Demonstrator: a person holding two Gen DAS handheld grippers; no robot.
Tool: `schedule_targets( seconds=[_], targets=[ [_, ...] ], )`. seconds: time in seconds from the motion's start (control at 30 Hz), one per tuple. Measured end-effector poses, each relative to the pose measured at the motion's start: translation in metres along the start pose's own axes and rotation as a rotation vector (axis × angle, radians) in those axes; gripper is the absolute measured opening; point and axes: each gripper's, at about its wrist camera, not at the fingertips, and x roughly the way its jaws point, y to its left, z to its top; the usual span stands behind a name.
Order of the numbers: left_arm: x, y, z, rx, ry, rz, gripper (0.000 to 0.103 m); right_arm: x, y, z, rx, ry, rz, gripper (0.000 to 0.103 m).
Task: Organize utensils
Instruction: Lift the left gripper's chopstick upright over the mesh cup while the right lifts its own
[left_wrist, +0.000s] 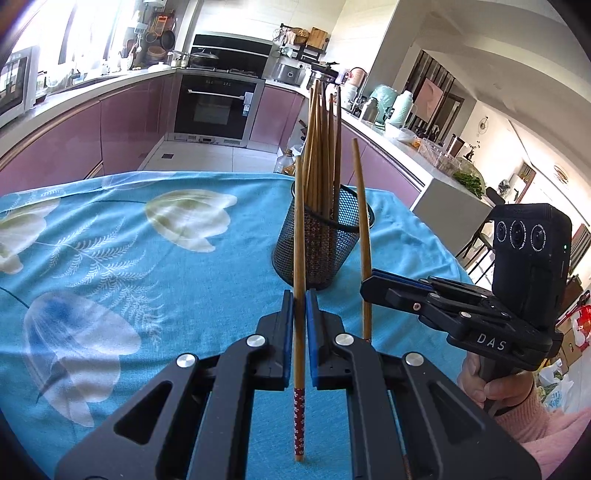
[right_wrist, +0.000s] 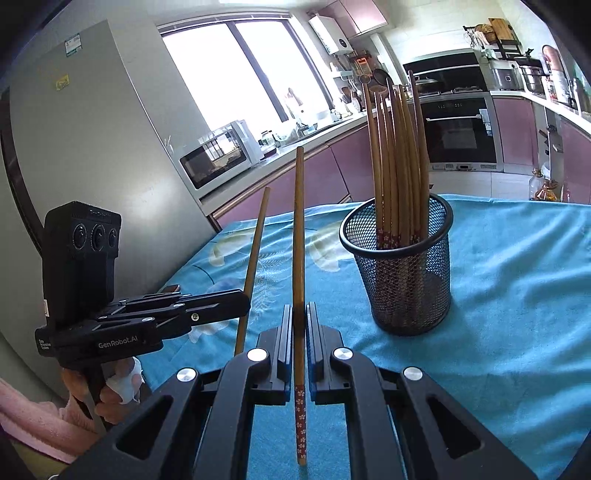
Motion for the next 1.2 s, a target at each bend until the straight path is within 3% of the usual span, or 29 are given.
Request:
schedule_targets(
  seconds=[1.2],
  targets=[
    [-0.013, -0.014, 0.019, 0.034, -0.072, -0.010, 0.007, -0.025, -0.001, 0.021, -0.026, -0.094, -0.031, 0.006]
  ],
)
